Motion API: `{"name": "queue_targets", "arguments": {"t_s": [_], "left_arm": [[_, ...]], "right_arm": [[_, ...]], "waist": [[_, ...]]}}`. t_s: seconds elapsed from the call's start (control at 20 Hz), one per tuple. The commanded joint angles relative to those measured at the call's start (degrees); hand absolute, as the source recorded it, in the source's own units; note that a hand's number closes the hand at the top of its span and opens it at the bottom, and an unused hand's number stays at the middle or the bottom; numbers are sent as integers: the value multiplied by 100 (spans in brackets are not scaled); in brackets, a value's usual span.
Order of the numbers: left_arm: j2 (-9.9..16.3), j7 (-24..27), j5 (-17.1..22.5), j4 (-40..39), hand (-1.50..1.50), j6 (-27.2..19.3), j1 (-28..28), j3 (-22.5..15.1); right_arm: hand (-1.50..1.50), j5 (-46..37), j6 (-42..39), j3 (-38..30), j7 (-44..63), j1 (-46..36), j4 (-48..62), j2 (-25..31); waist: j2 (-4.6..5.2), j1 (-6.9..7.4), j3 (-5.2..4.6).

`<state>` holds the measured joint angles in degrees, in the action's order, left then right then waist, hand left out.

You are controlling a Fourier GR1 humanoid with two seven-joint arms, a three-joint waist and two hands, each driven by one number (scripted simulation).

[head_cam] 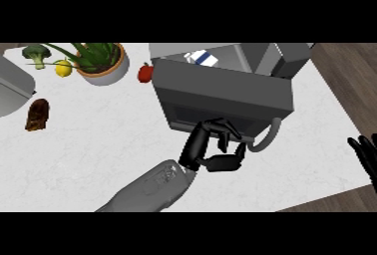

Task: Pick up the milk, place it into the microwave and close the microwave

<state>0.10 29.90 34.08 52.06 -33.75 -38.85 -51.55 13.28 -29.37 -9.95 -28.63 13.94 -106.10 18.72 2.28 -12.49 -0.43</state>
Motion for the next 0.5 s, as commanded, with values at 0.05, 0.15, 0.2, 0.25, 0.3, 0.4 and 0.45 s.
{"name": "queue_targets", "arguments": {"t_s": [0.05, 0.15, 0.2, 0.25, 0.3, 0.4, 0.45], "left_arm": [[-10, -118, 510, -99, -150, -501, -493, 114], [-10, -247, 628, -256, -150, -653, -633, 100], [-10, -268, 732, -303, -150, -655, -722, 177], [-10, -245, 758, -336, -150, -702, -717, 200], [-10, -335, 813, -382, -150, -796, -801, 251], [-10, -227, 1032, -409, -150, -859, -823, 408], [-10, -179, 1167, -348, -150, -852, -817, 430]], "right_arm": [[-150, 218, -26, -106, 152, -139, -90, 97], [-150, 34, -46, -241, 131, -287, -181, 355], [-150, 5, 88, -356, 180, -343, -276, 380], [-150, -356, 350, -737, 77, -560, -396, 633], [150, -656, 336, -864, -46, -608, -456, 871], [150, -743, 519, -970, 5, -764, -528, 908], [150, -775, 535, -970, 31, -838, -511, 945]], "waist": [[34, -204, 10], [56, -292, 13], [57, -326, 4], [43, -349, -6], [41, -423, 1], [106, -420, -15], [133, -387, -15]]}}
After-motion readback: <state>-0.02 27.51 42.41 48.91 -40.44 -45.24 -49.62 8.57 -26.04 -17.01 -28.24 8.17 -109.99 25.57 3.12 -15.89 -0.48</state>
